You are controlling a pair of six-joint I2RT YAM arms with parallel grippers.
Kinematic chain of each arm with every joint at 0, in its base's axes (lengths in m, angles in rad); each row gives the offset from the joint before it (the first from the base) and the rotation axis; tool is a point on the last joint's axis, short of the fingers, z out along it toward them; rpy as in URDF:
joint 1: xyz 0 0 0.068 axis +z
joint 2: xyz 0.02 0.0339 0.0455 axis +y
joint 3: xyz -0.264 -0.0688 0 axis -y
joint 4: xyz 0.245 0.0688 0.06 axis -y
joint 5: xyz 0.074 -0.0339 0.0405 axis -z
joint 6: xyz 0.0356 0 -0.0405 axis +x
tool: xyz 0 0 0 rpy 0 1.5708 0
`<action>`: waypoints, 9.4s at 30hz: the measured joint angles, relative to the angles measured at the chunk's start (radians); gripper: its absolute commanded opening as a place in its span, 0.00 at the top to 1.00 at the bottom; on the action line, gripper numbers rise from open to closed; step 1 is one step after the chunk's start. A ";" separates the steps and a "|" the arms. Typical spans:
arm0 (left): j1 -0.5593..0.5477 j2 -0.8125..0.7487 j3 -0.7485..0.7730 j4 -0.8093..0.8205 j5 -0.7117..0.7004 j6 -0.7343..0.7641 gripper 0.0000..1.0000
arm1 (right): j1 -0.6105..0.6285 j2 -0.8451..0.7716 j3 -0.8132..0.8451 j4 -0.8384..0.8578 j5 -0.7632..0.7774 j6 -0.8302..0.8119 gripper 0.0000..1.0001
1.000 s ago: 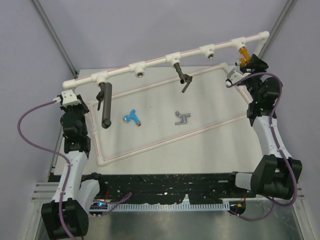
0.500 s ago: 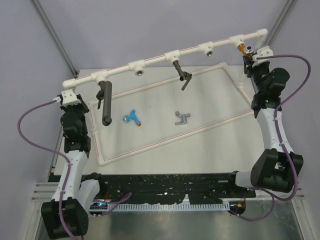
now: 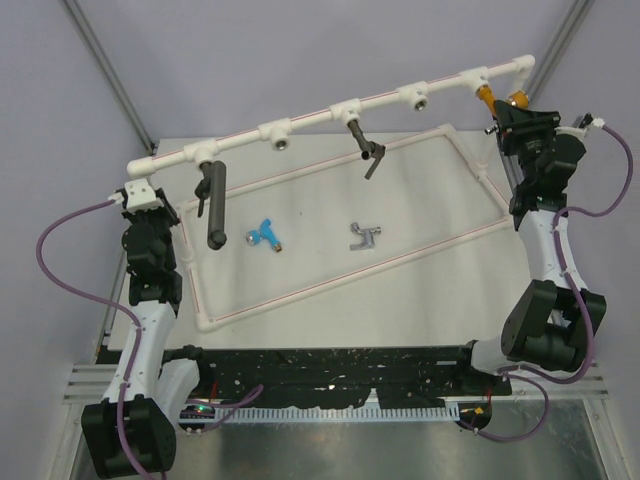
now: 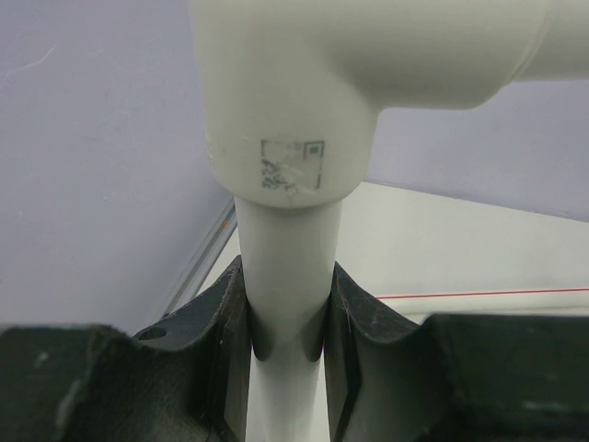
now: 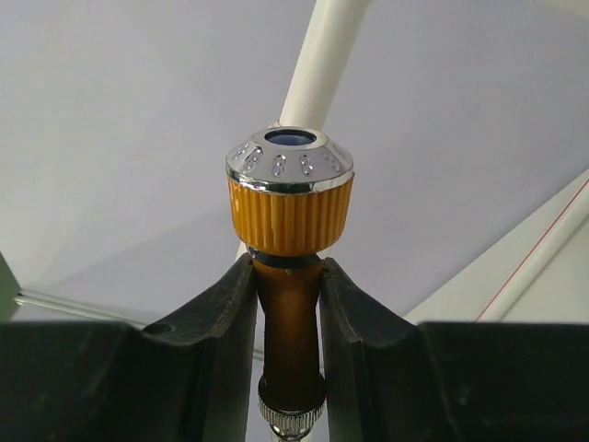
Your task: Install the water faucets
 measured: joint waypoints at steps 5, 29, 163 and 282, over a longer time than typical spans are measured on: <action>0.000 0.000 0.000 0.000 0.001 0.000 1.00 | 0.000 0.003 0.000 -0.035 0.014 0.209 0.55; 0.000 -0.003 0.000 -0.003 0.001 0.000 1.00 | -0.119 -0.304 -0.095 0.119 -0.074 -1.282 0.16; -0.003 -0.030 -0.003 -0.031 -0.002 0.005 1.00 | 0.179 -0.183 -0.114 -0.189 0.148 -2.553 0.30; -0.012 -0.037 -0.004 -0.036 -0.009 0.023 1.00 | 0.023 -0.091 -0.174 0.195 0.046 -0.354 0.86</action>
